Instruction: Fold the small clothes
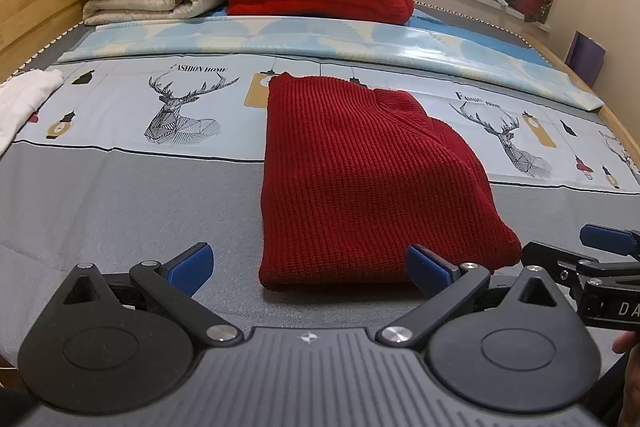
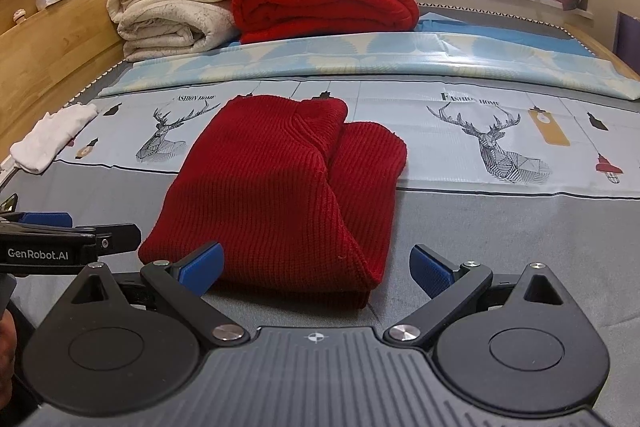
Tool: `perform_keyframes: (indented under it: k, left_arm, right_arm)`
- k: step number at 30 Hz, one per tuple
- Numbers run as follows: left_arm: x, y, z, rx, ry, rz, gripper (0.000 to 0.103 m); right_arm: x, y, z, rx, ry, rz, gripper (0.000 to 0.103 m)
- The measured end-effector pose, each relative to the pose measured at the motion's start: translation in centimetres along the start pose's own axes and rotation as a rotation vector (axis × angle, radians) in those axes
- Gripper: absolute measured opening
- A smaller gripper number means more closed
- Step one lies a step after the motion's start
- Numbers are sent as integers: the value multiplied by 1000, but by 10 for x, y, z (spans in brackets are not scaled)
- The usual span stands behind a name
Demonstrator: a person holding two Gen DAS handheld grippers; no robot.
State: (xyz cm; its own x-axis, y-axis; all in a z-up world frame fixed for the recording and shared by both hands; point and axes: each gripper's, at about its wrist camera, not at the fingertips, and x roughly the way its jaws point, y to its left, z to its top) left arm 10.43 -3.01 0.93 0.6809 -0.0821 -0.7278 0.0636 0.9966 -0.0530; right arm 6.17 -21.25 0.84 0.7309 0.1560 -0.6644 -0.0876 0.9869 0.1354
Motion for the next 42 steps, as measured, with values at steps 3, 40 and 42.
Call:
perform_keyframes:
  k: [3, 40, 42]
  left_arm:
    - [0, 0, 0, 2, -1, -3, 102]
    - [-1, -2, 1, 25, -20, -13, 103]
    - [-1, -2, 1, 25, -19, -13, 103]
  right_arm:
    - [1, 0, 0, -4, -1, 1, 99]
    - [-4, 7, 0, -52, -20, 10, 99]
    - [-4, 8, 0, -55, -20, 10, 99]
